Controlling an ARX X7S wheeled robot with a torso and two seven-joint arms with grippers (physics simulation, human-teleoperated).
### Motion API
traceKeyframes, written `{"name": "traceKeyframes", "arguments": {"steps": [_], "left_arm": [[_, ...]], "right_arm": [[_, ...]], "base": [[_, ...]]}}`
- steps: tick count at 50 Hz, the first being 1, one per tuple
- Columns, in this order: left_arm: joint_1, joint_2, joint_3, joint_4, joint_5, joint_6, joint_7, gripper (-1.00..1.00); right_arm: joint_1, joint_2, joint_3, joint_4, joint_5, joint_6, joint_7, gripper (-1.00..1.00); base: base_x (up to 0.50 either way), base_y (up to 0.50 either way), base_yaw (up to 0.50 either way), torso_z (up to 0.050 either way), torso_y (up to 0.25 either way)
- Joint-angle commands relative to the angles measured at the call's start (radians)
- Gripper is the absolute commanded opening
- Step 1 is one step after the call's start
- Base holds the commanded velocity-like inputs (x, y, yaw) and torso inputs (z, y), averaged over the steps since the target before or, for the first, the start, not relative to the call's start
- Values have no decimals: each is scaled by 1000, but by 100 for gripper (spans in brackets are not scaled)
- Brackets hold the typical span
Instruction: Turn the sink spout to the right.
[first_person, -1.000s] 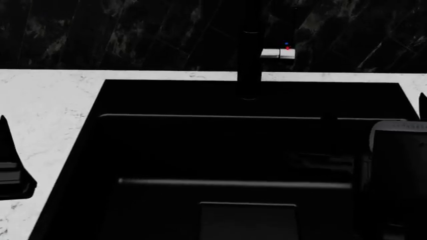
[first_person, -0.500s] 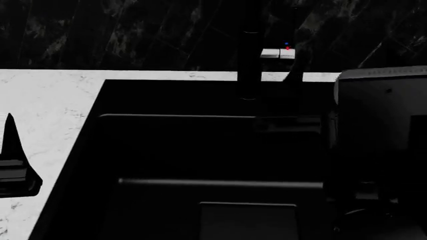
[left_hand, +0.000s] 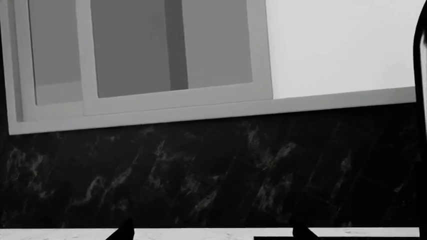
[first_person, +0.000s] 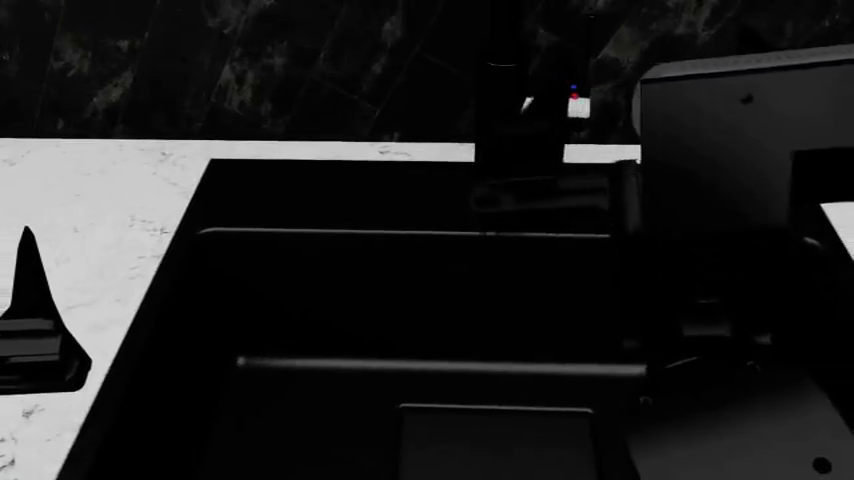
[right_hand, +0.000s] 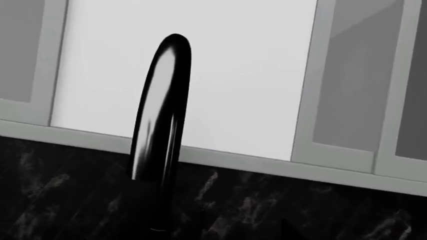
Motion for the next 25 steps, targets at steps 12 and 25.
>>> {"name": "traceKeyframes", "arguments": {"steps": [12, 25], "left_arm": [[-15, -5, 14, 4, -4, -12, -5, 100], [-5, -7, 20, 8, 0, -4, -11, 100]], "right_arm": [[48, -37, -20, 97, 8, -38, -4, 100], [96, -86, -39, 167, 21, -79, -14, 100]], "base": [[0, 0, 0, 0, 0], [0, 0, 0, 0, 0]]}}
